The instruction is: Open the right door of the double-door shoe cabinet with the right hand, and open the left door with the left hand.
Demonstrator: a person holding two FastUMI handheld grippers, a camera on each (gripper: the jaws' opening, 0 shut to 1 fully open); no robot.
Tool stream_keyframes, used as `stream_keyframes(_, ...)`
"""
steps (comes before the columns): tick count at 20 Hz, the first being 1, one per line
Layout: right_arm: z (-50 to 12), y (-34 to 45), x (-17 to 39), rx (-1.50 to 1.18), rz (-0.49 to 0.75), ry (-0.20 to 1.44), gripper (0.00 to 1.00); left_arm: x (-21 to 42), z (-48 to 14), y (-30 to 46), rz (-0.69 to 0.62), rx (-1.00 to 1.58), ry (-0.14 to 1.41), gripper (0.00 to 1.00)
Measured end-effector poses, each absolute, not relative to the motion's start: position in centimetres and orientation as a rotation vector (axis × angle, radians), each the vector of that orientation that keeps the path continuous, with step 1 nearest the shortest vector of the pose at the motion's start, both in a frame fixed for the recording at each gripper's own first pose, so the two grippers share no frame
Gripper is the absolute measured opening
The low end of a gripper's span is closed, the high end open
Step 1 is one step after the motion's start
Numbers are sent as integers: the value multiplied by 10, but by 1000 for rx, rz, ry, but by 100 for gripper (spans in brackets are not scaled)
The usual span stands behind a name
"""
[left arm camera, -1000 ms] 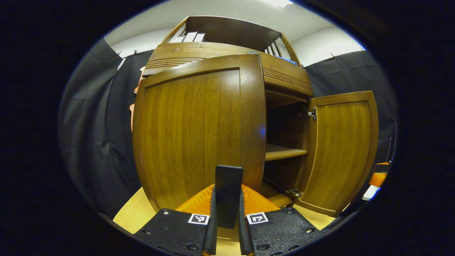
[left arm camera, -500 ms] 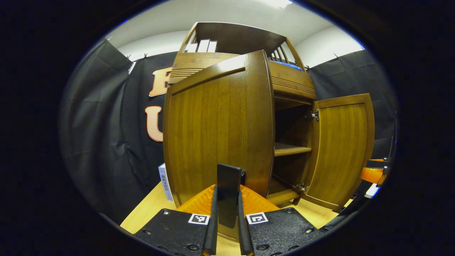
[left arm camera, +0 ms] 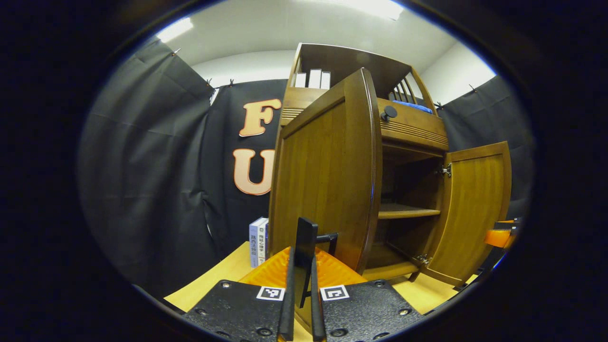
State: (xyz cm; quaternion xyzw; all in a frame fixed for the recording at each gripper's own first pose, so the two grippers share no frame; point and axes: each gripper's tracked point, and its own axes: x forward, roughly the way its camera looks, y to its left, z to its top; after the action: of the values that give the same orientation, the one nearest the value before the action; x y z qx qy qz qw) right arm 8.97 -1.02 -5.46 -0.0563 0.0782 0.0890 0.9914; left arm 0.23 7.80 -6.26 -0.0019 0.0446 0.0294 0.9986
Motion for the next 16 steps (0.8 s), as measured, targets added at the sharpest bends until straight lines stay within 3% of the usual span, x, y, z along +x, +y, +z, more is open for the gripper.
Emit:
stream_keyframes(3, -56, -6, 91, -107, 195, 158, 94, -1, -60, 99, 81, 21, 83, 7)
stream_keyframes(4, -57, -5, 91, -105, 200, 160, 100, 0, -59, 107, 89, 22, 76, 7)
stream_keyframes(5, -57, -5, 90, -105, 203, 162, 94, 0, -59, 116, 101, 23, 73, 7)
stream_keyframes(7, -57, -4, 87, -102, 209, 166, 94, -1, -59, 132, 114, 38, 73, 8)
stream_keyframes(8, -58, -4, 86, -99, 211, 167, 94, 1, -59, 137, 95, 48, 78, 2)
stream_keyframes(11, -58, -4, 86, -98, 211, 172, 94, 1, -58, 151, 35, 60, 78, 0)
stream_keyframes(12, -59, -5, 85, -98, 208, 175, 100, 2, -58, 155, 16, 54, 79, 10)
stream_keyframes(13, -59, -6, 84, -96, 206, 176, 100, 2, -58, 159, 8, 42, 82, 8)
stream_keyframes(14, -58, -6, 84, -93, 204, 176, 94, 3, -59, 161, -1, 30, 84, 9)
stream_keyframes(15, -58, -7, 84, -91, 200, 175, 94, 1, -58, 160, -15, 21, 78, 8)
stream_keyframes(16, -58, -8, 84, -90, 196, 175, 100, 1, -57, 158, -35, 20, 73, 8)
